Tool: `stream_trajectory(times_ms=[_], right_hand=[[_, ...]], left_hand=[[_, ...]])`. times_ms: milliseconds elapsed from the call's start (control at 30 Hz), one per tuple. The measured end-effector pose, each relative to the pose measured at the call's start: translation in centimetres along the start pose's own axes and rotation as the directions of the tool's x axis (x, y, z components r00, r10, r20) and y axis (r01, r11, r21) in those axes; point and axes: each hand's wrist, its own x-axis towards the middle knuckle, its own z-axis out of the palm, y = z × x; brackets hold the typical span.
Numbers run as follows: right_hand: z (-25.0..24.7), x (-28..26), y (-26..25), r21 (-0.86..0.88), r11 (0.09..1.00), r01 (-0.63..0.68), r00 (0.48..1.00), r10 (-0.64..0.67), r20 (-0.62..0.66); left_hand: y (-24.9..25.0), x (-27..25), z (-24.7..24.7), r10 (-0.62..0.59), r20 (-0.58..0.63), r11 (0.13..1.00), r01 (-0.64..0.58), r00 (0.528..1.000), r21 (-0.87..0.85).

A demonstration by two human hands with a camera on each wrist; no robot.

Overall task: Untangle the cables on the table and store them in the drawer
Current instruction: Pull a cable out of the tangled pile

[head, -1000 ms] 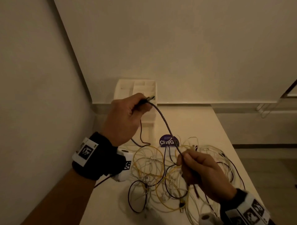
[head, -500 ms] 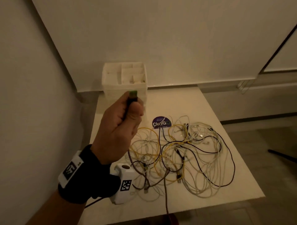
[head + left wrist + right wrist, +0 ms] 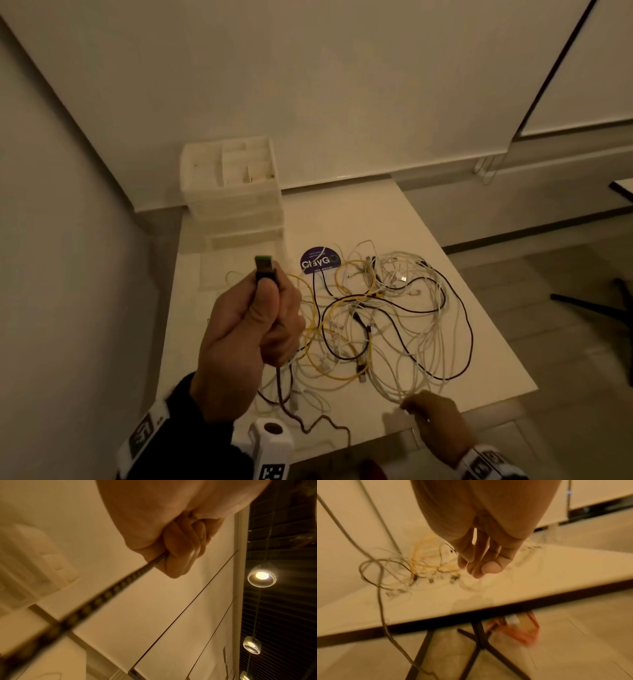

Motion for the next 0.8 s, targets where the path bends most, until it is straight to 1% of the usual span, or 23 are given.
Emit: stream_trajectory(times_ms=[67,100,133,200,267,300,433,467,567,600,633,667,700,733,767,800], right_hand=[[-0.1,3.1,-2.7,-0.128,0.986,0.106,0.985,-0.086,0.151],[0.2,4.4,-3.6,-0.213,0.967,0.14,0.972,-0.093,0.215],[0.7,5.6,-4.2,-0.274,0.941,0.196,0.959,-0.126,0.253],[1.7,6.9,-5.4,-0.323,0.903,0.282,0.923,-0.163,0.349],[2.2,8.0,-6.0,-0.428,0.841,0.331,0.895,-0.136,0.425],[2.4,8.5,-6.3,-0.452,0.823,0.344,0.892,-0.138,0.43],[3.3,10.2,-5.7,-0.561,0.749,0.354,0.917,-0.159,0.366],[3.4,10.4,-5.5,-0.581,0.727,0.366,0.913,-0.161,0.374],[3.1,11.2,-4.8,-0.562,0.684,0.465,0.871,-0.24,0.429],[2.3,11.3,-5.1,-0.575,0.659,0.485,0.86,-0.242,0.449],[1.8,11.6,-5.1,-0.587,0.618,0.523,0.848,-0.309,0.43],[1.1,11.9,-5.3,-0.55,0.626,0.553,0.824,-0.31,0.475],[0.4,12.1,-5.7,-0.509,0.636,0.579,0.805,-0.351,0.478],[0.0,12.3,-5.7,-0.507,0.609,0.611,0.785,-0.38,0.49],[-0.2,12.7,-5.5,-0.496,0.579,0.647,0.761,-0.445,0.472],[-0.4,12.9,-5.7,-0.466,0.588,0.661,0.748,-0.468,0.471]], left_hand=[[-0.5,-0.5,0.7,-0.027,-0.012,0.999,0.028,1.0,0.022],[-0.8,-0.7,1.1,-0.036,-0.033,0.998,0.037,0.999,0.046],[-1.3,-1.0,1.3,-0.027,-0.054,0.998,0.031,0.998,0.063],[-1.5,-1.2,1.9,-0.028,-0.101,0.994,0.039,0.995,0.105],[-1.5,-1.7,2.3,-0.024,-0.154,0.993,0.04,0.988,0.107],[-1.4,-1.9,2.5,-0.02,-0.179,0.992,0.041,0.984,0.118],[-1.2,-2.3,2.6,0.012,-0.262,0.987,0.03,0.965,0.155],[-1.2,-2.3,2.6,0.014,-0.28,0.987,0.031,0.96,0.156],[-1.4,-2.3,2.6,0.03,-0.309,0.985,0.024,0.951,0.171],[-1.5,-2.1,2.5,0.039,-0.318,0.981,0.024,0.947,0.191],[-1.6,-2.0,2.5,0.049,-0.326,0.977,0.023,0.944,0.214],[-1.7,-1.8,2.5,0.061,-0.331,0.971,0.02,0.942,0.236],[-1.8,-1.5,2.4,0.074,-0.333,0.966,0.015,0.94,0.258],[-2.0,-1.2,2.4,0.088,-0.335,0.961,0.009,0.938,0.278],[-2.1,-0.9,2.3,0.099,-0.336,0.956,0.004,0.937,0.292],[-2.2,-0.6,2.3,0.102,-0.34,0.954,0.005,0.935,0.3]])
